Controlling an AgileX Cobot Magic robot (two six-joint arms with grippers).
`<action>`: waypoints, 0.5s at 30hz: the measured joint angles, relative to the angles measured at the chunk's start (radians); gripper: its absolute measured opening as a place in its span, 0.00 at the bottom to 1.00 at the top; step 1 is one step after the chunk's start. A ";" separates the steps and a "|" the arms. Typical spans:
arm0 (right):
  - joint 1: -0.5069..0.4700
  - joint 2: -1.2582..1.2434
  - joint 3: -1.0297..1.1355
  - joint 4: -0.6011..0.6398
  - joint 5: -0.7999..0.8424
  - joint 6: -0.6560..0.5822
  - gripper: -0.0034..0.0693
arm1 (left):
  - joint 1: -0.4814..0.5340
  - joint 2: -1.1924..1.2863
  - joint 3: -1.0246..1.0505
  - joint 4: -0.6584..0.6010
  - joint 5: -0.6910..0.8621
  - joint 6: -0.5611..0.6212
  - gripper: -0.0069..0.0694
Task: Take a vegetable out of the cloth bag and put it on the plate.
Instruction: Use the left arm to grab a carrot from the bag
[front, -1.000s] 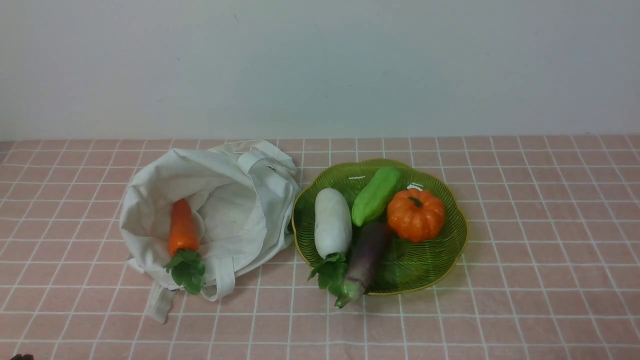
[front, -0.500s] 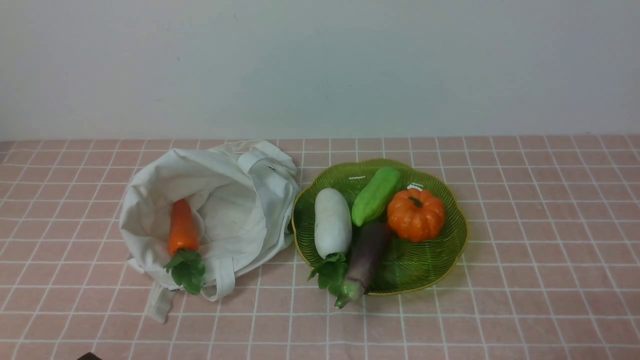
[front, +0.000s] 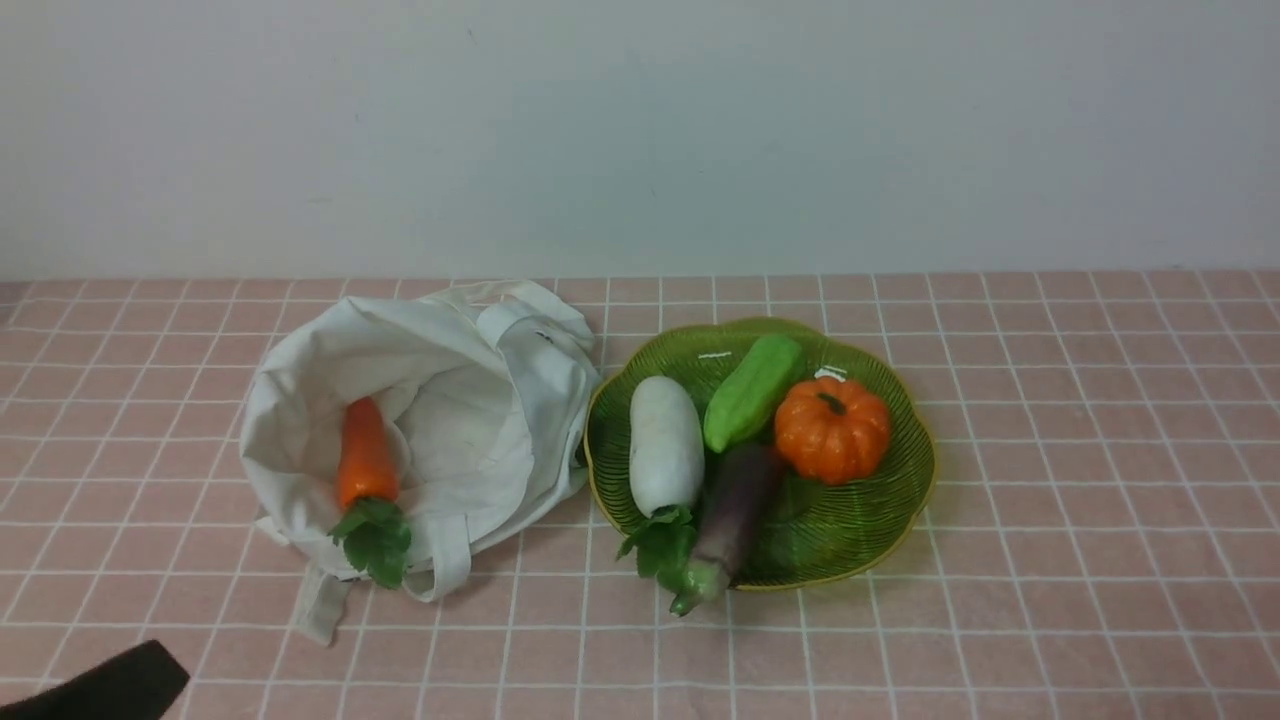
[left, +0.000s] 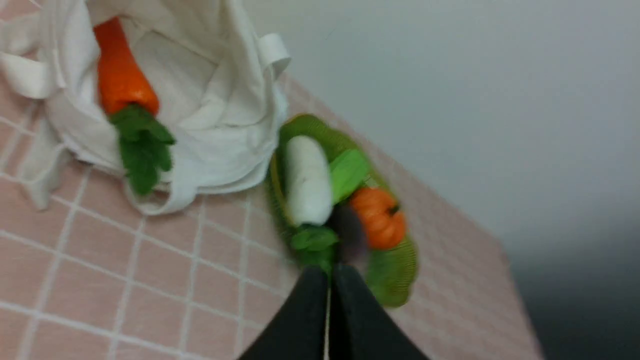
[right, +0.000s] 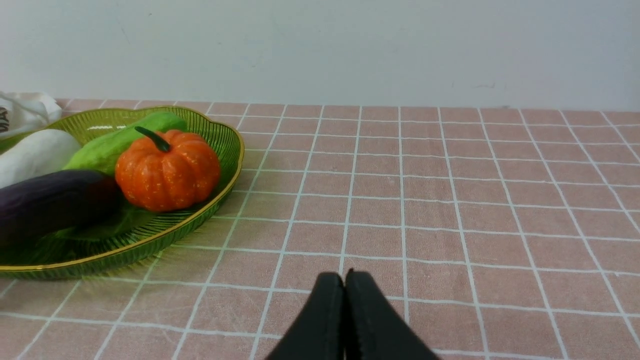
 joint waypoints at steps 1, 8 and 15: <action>0.000 0.000 0.000 0.000 0.000 0.000 0.03 | 0.000 0.015 0.000 0.013 0.011 0.001 0.08; 0.000 0.000 0.000 0.000 0.000 0.000 0.03 | 0.000 0.556 -0.339 0.392 0.355 0.054 0.09; 0.000 0.000 0.000 0.000 0.000 0.000 0.03 | -0.044 0.847 -0.531 0.397 0.431 0.127 0.14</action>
